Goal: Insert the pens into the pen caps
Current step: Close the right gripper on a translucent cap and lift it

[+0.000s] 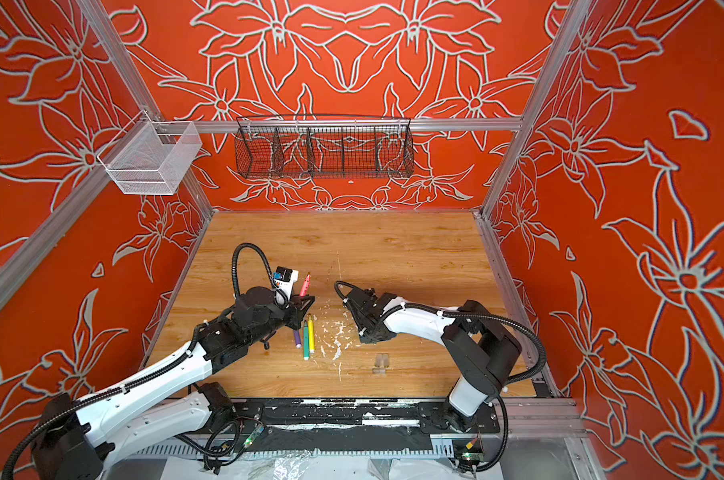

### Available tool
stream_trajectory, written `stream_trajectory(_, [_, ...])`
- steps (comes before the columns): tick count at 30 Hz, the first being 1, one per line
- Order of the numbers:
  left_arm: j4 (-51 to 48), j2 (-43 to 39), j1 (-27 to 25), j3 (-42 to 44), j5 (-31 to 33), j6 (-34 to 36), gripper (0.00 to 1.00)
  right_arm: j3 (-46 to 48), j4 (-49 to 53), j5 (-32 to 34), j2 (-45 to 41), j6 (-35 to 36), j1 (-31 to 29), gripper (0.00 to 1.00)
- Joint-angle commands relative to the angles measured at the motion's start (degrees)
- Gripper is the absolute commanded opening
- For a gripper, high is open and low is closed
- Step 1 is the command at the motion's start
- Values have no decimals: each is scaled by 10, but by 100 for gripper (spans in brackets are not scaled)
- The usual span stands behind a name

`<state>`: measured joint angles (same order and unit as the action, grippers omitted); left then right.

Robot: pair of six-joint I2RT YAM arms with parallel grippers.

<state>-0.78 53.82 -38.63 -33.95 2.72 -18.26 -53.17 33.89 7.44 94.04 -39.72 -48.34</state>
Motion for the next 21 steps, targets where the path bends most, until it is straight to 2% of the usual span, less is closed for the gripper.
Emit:
stream_trajectory(1, [8,-8,0,5,3,5,0,-1,2,-4,15,-6,1,31])
stream_trajectory(6, [7,-7,0,5,4,6,0,7,1,-8,16,-9,0,29])
stream_trajectory(21, [8,0,0,4,8,2,0,47,-2,-22,-15,-20,-3,30])
